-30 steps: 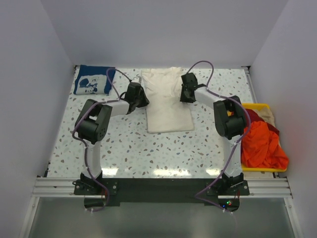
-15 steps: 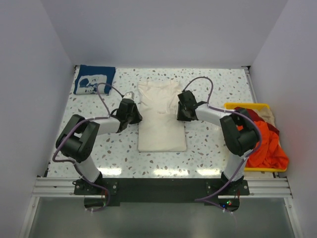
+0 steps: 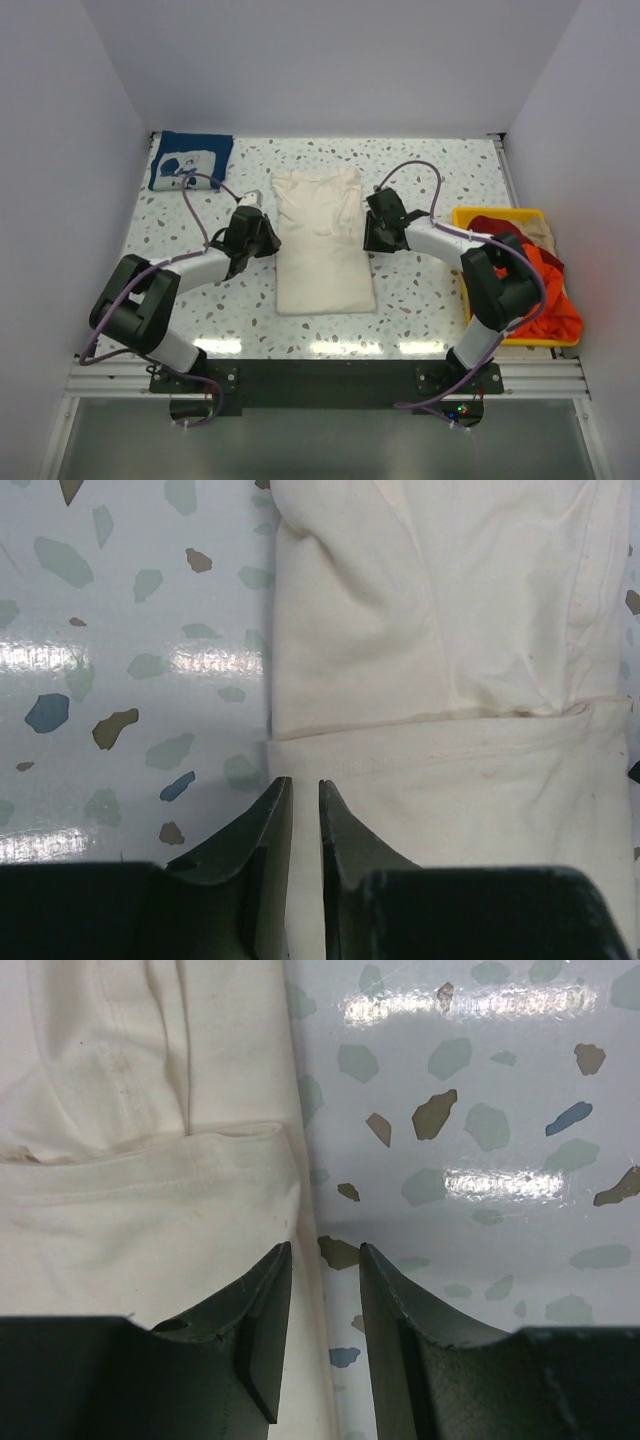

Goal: Fold and stack the t-shirts
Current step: Fold the tshirt

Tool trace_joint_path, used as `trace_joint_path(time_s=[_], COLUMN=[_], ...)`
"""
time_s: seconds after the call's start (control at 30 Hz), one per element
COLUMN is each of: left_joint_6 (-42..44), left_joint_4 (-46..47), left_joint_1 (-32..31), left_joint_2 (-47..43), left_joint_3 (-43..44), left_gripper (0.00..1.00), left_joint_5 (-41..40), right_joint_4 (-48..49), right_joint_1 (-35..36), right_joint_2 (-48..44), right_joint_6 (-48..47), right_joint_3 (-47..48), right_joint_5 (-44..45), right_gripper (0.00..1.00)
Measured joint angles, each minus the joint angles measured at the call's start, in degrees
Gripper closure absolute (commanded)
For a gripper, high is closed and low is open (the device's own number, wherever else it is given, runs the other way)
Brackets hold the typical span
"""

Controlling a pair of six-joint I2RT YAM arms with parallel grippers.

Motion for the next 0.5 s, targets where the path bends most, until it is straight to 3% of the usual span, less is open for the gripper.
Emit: trace_joint_path(time_s=[0.1, 0.2, 0.3, 0.5], left_joint_6=[0.48, 0.94, 0.92, -0.42], left_joint_4=[-2.05, -4.57, -5.53, -6.19], left_joint_1=[0.13, 0.55, 0.96, 1.14], left_joint_2=[-1.62, -5.18, -11.41, -24.7], left_joint_3=[0.48, 0.48, -1.51, -13.88], left_gripper=[0.63, 0.55, 0.53, 0.47], left_joint_5=[-0.17, -0.15, 0.48, 6.64], right_joint_4=[-1.03, -1.92, -2.19, -2.34], right_joint_1=[-0.13, -0.13, -0.17, -0.17], right_joint_2=[-0.31, -3.04, -9.6, -20.35], right_joint_6=[-0.07, -0.2, -0.37, 0.11], right_joint_3=[0.04, -0.76, -4.13, -15.04], right_joint_5=[-0.37, -1.6, -3.98, -12.15], right_gripper=[0.63, 0.63, 0.63, 0.63])
